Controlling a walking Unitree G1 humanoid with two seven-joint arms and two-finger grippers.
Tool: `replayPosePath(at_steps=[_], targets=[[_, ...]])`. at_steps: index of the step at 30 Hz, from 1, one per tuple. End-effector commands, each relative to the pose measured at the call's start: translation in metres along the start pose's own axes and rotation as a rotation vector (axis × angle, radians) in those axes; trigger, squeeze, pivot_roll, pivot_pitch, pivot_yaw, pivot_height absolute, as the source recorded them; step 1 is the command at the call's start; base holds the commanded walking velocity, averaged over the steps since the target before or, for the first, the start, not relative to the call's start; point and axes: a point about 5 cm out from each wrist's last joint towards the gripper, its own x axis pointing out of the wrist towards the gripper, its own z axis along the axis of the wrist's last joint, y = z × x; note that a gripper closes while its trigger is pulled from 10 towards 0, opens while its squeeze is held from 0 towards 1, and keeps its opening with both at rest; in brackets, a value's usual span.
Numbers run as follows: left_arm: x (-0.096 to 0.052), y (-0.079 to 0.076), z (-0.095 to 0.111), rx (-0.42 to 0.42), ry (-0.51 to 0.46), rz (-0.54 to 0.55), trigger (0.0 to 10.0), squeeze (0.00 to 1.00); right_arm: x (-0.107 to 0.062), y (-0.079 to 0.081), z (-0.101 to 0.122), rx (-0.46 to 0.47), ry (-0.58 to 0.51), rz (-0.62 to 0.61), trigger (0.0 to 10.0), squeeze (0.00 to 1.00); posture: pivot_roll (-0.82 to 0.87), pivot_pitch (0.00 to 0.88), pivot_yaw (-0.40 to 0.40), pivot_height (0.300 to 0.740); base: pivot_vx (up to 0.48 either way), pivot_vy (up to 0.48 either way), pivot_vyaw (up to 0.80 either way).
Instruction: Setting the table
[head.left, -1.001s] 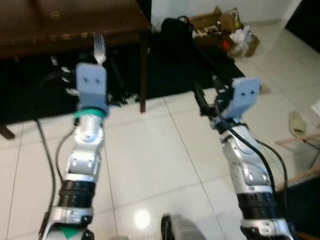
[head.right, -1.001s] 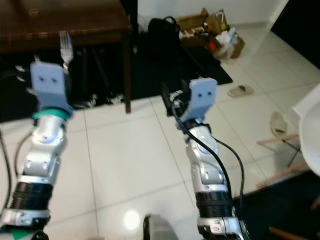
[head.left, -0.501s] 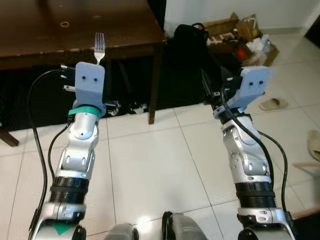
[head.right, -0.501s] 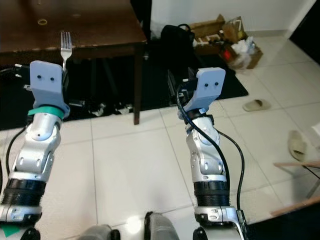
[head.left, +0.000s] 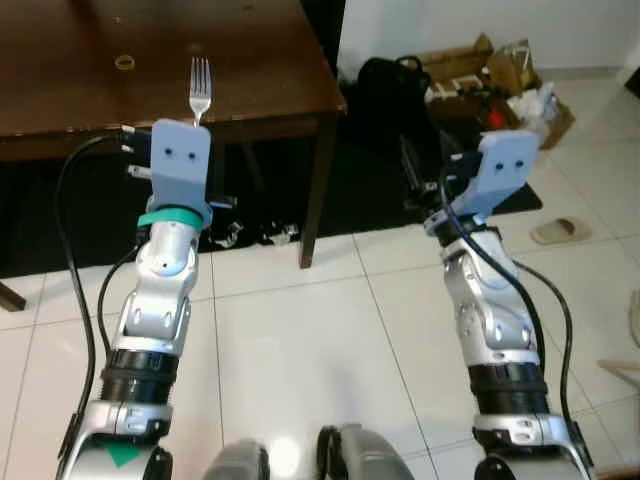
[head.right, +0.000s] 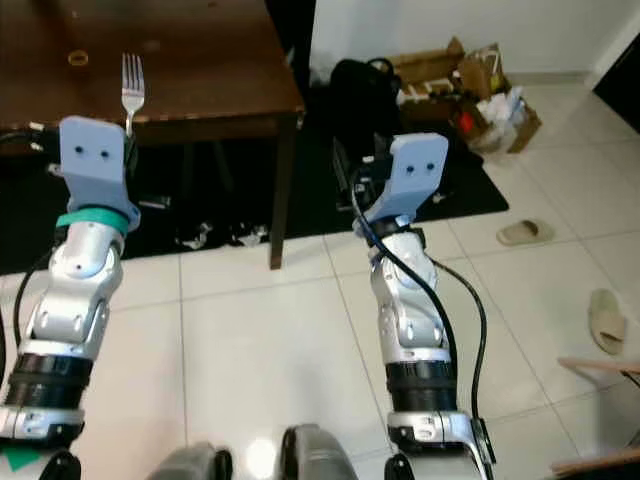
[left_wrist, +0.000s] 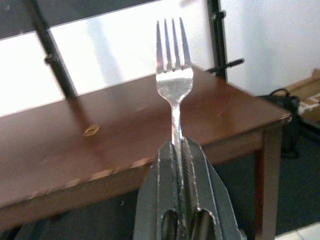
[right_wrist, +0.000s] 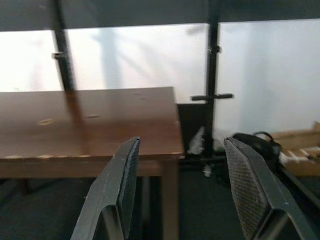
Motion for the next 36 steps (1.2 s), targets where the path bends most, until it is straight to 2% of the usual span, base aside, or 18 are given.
replayPosePath(at_steps=[1, 36], targets=[[-0.0004, -0.0023, -0.0021, 0.008, 0.003, -0.011, 10.0, 0.00, -0.0012, -0.0057, -0.0014, -0.015, 0.007, -0.018, 10.0, 0.00, 0.02, 0.000, 0.011, 0.740, 0.480, 0.000, 0.00], [0.0003, -0.0047, -0.0023, 0.001, 0.000, -0.018, 10.0, 0.00, -0.0011, -0.0066, -0.0016, -0.015, 0.005, -0.032, 10.0, 0.00, 0.02, 0.000, 0.016, 0.740, 0.480, 0.000, 0.00]])
